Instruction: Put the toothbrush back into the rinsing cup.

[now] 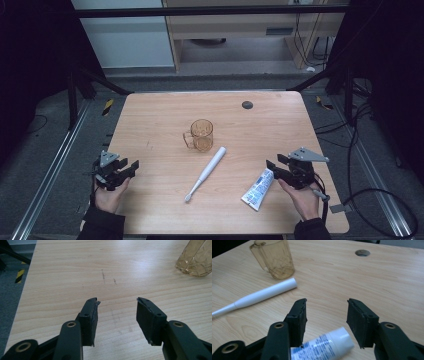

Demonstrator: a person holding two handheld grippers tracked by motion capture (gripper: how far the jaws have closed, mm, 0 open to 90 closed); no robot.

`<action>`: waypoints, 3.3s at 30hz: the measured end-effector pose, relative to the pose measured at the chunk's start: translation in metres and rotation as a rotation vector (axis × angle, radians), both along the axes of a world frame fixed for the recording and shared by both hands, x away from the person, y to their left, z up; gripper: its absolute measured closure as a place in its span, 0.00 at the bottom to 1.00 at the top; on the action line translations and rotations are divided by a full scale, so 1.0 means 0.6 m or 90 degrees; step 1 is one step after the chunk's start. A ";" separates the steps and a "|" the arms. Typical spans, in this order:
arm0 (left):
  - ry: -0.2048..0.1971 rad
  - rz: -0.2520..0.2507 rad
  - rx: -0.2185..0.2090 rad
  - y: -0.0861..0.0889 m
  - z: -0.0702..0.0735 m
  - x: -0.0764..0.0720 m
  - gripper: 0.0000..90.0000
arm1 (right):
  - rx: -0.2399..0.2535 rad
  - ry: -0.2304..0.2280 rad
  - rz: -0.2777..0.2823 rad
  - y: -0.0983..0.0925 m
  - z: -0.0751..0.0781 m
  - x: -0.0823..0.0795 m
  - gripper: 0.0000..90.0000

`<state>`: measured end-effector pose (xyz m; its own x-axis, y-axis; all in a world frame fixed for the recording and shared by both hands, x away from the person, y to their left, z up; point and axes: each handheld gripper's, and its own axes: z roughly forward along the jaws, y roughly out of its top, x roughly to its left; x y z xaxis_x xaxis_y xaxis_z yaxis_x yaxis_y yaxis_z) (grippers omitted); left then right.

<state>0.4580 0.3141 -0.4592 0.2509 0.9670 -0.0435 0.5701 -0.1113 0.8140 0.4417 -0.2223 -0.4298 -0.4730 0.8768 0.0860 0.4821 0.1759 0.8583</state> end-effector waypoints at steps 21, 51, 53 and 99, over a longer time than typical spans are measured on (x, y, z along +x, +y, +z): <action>-0.001 0.000 0.005 0.002 -0.005 0.001 0.59 | -0.012 -0.014 0.049 0.143 0.036 0.099 0.74; 0.005 0.005 0.024 0.001 -0.005 0.003 0.61 | -0.039 0.041 0.058 0.235 -0.029 0.163 1.00; 0.006 0.005 0.025 0.002 -0.005 0.003 0.61 | -0.041 0.047 0.059 0.240 -0.036 0.167 1.00; 0.009 0.002 0.035 0.001 -0.006 0.003 0.62 | -0.106 0.113 0.066 0.256 -0.082 0.174 1.00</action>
<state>0.4597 0.3145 -0.4626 0.2475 0.9689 0.0066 0.5818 -0.1540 0.7986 0.5463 -0.0687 -0.4791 -0.5515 0.8335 0.0343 0.5951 0.3642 0.7164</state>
